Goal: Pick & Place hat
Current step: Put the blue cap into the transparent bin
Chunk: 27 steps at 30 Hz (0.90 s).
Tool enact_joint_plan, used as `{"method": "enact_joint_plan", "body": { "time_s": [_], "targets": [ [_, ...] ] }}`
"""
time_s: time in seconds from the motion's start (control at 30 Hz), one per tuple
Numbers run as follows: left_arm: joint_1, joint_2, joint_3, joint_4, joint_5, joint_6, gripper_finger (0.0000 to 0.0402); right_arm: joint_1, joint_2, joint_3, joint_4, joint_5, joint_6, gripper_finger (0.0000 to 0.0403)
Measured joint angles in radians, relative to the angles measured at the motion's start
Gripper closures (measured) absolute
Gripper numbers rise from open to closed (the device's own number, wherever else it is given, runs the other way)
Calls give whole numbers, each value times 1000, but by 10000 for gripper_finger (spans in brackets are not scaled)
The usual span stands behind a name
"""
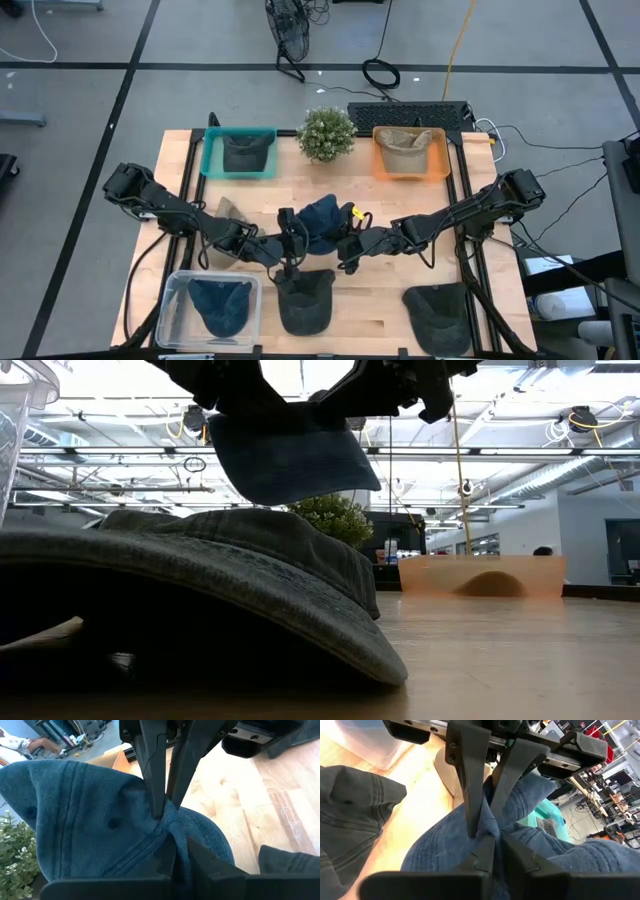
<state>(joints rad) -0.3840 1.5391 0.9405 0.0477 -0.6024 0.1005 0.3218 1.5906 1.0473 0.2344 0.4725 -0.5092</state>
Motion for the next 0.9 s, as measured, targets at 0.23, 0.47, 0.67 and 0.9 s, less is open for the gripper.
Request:
{"method": "enact_joint_plan", "body": {
  "time_s": [0.23,0.47,0.67,0.9],
  "targets": [
    [1,2,0,-52,-1,2,391,1,-4,3,14,1,-6,357],
    [-6,1,0,-145,-28,38,393,16,-26,2,-4,114,-11,338],
    [-45,-1,0,-178,-36,150,380,47,-76,0,-48,288,-11,328],
    [-127,-80,1,-168,-30,206,384,85,-172,-8,-307,335,229,333]
  ]
}}
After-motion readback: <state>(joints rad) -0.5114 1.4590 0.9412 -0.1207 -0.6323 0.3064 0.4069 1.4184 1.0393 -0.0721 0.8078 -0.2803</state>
